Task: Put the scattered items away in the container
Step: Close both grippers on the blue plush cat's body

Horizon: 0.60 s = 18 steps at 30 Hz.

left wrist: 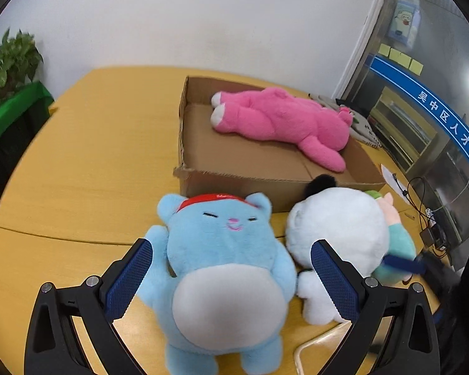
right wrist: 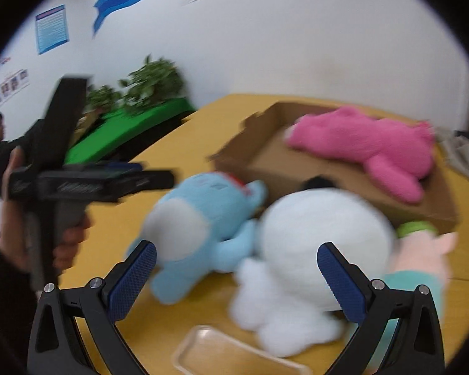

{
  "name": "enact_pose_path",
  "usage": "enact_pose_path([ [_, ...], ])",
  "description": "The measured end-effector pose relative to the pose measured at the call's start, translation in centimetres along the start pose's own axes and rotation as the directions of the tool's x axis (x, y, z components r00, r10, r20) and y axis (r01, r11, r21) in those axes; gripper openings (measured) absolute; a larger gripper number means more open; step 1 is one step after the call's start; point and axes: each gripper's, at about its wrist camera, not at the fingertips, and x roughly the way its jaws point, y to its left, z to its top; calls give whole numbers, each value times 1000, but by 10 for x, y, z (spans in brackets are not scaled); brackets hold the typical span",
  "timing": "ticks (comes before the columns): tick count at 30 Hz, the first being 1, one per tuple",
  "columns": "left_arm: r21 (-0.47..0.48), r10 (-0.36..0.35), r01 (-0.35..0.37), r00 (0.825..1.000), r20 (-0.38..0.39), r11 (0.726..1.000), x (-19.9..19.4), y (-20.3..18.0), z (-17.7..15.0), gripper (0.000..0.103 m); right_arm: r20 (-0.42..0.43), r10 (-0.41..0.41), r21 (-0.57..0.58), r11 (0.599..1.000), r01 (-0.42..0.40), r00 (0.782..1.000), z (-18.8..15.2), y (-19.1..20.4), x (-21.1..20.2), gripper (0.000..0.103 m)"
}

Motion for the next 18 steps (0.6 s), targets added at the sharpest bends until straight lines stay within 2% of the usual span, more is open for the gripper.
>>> enact_pose_path([
  [3, -3, -49, 49, 997, -61, 999, 26, 13, 1, 103, -43, 51, -8, 999, -52, 998, -11, 21, 34, 103],
  [6, 14, -51, 54, 990, -129, 998, 50, 18, -3, 100, -83, 49, -46, 998, -53, 995, -20, 37, 66, 103],
  [7, 24, -47, 52, 988, -150, 998, 55, 18, -6, 96, -103, 52, -42, 998, -56, 993, -23, 39, 77, 103],
  [10, 12, -98, 102, 981, -166, 995, 60, 17, -10, 89, -142, 64, 19, 998, -62, 988, -26, 35, 100, 101],
  [12, 27, -81, 87, 983, -165, 996, 57, 13, -12, 86, -147, 23, 25, 1000, -19, 989, -27, 34, 111, 89],
  [13, 32, -79, 85, 984, -162, 996, 55, 13, -12, 83, -147, 20, 16, 1000, -18, 989, -27, 35, 113, 88],
  [16, 25, -83, 88, 985, -154, 996, 48, 15, -12, 77, -139, 45, 14, 999, -43, 989, -27, 36, 112, 74],
  [18, 27, -74, 78, 987, -140, 997, 42, 13, -11, 74, -126, 57, 10, 998, -56, 990, -28, 38, 106, 57],
])
